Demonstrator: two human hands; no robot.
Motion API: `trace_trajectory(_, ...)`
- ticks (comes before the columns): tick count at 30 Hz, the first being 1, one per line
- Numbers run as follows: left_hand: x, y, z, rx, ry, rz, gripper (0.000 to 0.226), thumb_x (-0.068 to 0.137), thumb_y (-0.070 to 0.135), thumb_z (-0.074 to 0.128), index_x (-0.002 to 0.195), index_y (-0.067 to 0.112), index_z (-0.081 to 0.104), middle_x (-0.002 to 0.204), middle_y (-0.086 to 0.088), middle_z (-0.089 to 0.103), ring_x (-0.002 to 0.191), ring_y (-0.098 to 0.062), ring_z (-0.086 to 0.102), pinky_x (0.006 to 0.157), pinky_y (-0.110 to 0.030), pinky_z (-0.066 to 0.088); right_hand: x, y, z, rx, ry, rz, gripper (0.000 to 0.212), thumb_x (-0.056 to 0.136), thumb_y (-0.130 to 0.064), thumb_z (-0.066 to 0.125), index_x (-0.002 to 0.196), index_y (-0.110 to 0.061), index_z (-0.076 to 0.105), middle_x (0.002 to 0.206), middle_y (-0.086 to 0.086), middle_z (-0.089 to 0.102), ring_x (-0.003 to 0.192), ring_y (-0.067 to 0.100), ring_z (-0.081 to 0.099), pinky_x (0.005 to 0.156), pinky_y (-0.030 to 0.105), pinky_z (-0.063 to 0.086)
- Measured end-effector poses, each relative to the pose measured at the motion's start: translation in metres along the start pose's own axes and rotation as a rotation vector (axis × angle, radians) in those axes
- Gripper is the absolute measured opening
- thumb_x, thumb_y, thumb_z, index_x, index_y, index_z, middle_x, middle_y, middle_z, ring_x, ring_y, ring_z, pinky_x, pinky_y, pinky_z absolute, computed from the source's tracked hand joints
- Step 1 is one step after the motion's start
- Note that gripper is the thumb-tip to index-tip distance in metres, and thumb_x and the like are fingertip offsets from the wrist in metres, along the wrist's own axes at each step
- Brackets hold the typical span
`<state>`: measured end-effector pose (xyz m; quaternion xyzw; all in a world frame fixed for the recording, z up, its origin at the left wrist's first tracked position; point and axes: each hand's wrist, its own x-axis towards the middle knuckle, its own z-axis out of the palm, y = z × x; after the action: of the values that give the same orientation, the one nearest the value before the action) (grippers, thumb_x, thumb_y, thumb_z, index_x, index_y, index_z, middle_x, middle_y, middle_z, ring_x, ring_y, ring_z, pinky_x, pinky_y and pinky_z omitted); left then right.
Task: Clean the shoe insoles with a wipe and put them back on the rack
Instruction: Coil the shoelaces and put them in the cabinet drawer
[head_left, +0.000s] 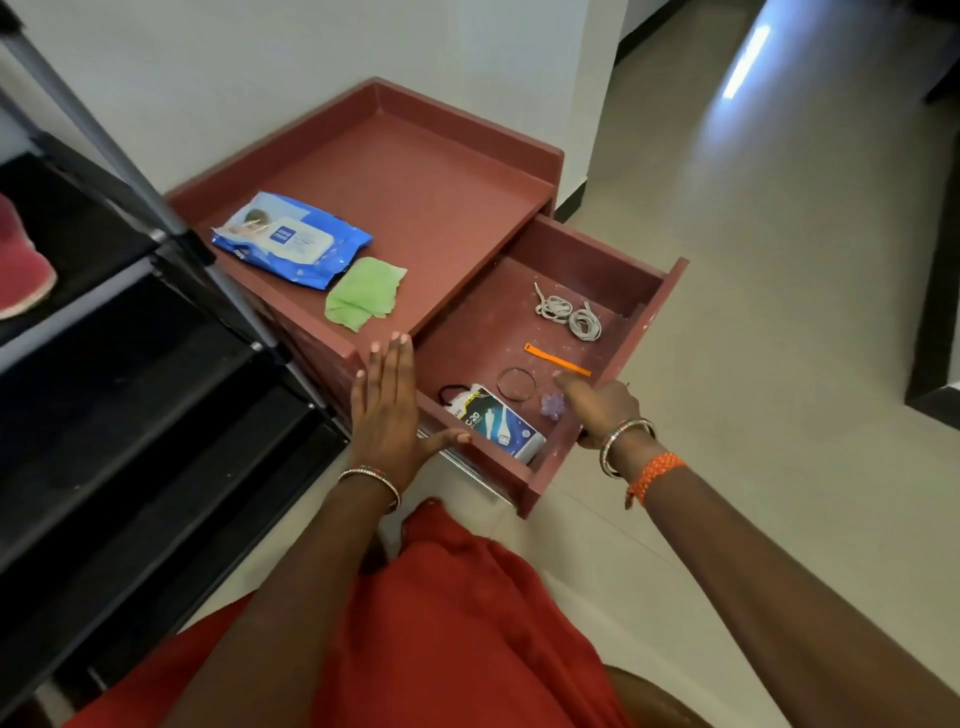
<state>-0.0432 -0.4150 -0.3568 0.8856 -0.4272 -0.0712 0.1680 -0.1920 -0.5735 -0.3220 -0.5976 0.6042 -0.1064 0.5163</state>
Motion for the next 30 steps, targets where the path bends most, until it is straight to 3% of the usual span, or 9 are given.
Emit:
trace_trajectory(7, 0.026, -0.040, -0.030, 0.041, 0.100, -0.093, 0.121, 0.064, 0.065, 0.064, 0.149, 0.003, 0.004, 0.158, -0.015, 0.006, 0.146, -0.027, 0.000, 0.116, -0.034, -0.003, 0.020, -0.041, 0.062, 0.181, -0.005, 0.029, 0.050, 0.081, -0.048, 0.063, 0.053, -0.012, 0.044, 0.060, 0.003, 0.053, 0.063, 0.023, 0.055, 0.084, 0.049, 0.052)
trace_trajectory(11, 0.033, -0.049, -0.027, -0.138, 0.137, -0.091, 0.118, 0.064, 0.051, 0.077, 0.149, 0.004, 0.009, 0.157, -0.012, 0.011, 0.146, -0.025, 0.001, 0.111, -0.023, -0.003, 0.033, -0.039, 0.080, 0.227, 0.027, 0.072, 0.060, 0.068, -0.064, 0.063, 0.087, -0.007, 0.058, 0.104, 0.015, 0.063, 0.089, 0.037, 0.062, 0.083, 0.049, 0.053)
trace_trajectory(14, 0.033, -0.050, -0.024, -0.190, 0.141, -0.084, 0.123, 0.061, 0.057, 0.076, 0.149, 0.004, 0.009, 0.157, -0.012, 0.010, 0.146, -0.025, -0.001, 0.111, -0.024, -0.004, 0.037, -0.046, 0.092, 0.294, 0.020, 0.105, 0.071, 0.068, -0.064, 0.061, 0.106, -0.005, 0.059, 0.106, 0.013, 0.063, 0.085, 0.031, 0.063, 0.082, 0.045, 0.054)
trace_trajectory(17, 0.033, -0.052, -0.024, -0.202, 0.122, -0.075, 0.122, 0.062, 0.061, 0.072, 0.149, 0.003, 0.010, 0.157, -0.012, 0.008, 0.146, -0.025, -0.003, 0.111, -0.025, -0.004, 0.037, -0.057, 0.109, 0.323, 0.024, 0.073, 0.066, 0.070, -0.064, 0.057, 0.105, -0.009, 0.059, 0.104, 0.008, 0.061, 0.082, 0.027, 0.058, 0.074, 0.037, 0.052)
trace_trajectory(19, 0.033, -0.053, -0.024, -0.207, 0.113, -0.065, 0.124, 0.061, 0.065, 0.070, 0.148, 0.002, 0.010, 0.157, -0.013, 0.009, 0.145, -0.025, -0.003, 0.111, -0.026, -0.004, 0.037, -0.067, 0.122, 0.368, 0.012, 0.075, 0.073, 0.067, -0.066, 0.055, 0.109, -0.007, 0.061, 0.108, 0.009, 0.063, 0.090, 0.031, 0.060, 0.080, 0.043, 0.053)
trace_trajectory(21, 0.033, -0.052, -0.025, -0.198, 0.091, -0.066, 0.130, 0.055, 0.076, 0.062, 0.148, 0.001, 0.012, 0.156, -0.014, 0.010, 0.145, -0.026, -0.002, 0.111, -0.027, -0.004, 0.033, -0.082, 0.132, 0.461, -0.054, 0.114, 0.063, 0.071, -0.065, 0.053, 0.101, -0.010, 0.062, 0.102, 0.009, 0.064, 0.091, 0.031, 0.061, 0.084, 0.047, 0.052)
trace_trajectory(24, 0.035, -0.056, -0.019, -0.196, 0.130, -0.047, 0.143, 0.044, 0.097, 0.034, 0.145, -0.003, 0.020, 0.153, -0.018, 0.019, 0.144, -0.031, 0.005, 0.112, -0.029, -0.002, 0.040, -0.104, 0.155, 0.629, -0.237, 0.117, 0.050, 0.083, -0.064, 0.042, 0.085, -0.017, 0.059, 0.091, 0.004, 0.065, 0.084, 0.022, 0.059, 0.085, 0.038, 0.047)
trace_trajectory(27, 0.037, -0.059, -0.014, -0.177, 0.153, -0.050, 0.141, 0.043, 0.095, 0.035, 0.144, -0.004, 0.023, 0.151, -0.019, 0.023, 0.143, -0.032, 0.009, 0.112, -0.028, -0.003, 0.084, -0.100, 0.181, 0.563, -0.234, 0.126, 0.076, 0.050, -0.083, 0.043, 0.085, -0.019, 0.066, 0.097, 0.004, 0.071, 0.081, 0.025, 0.065, 0.079, 0.040, 0.050)
trace_trajectory(30, 0.038, -0.060, -0.014, -0.152, 0.138, -0.051, 0.143, 0.043, 0.098, 0.030, 0.146, -0.001, 0.018, 0.153, -0.017, 0.020, 0.144, -0.030, 0.006, 0.112, -0.029, -0.003, 0.105, -0.091, 0.187, 0.552, -0.255, 0.144, 0.074, 0.045, -0.080, 0.046, 0.083, -0.018, 0.063, 0.087, 0.002, 0.065, 0.072, 0.024, 0.062, 0.065, 0.038, 0.052)
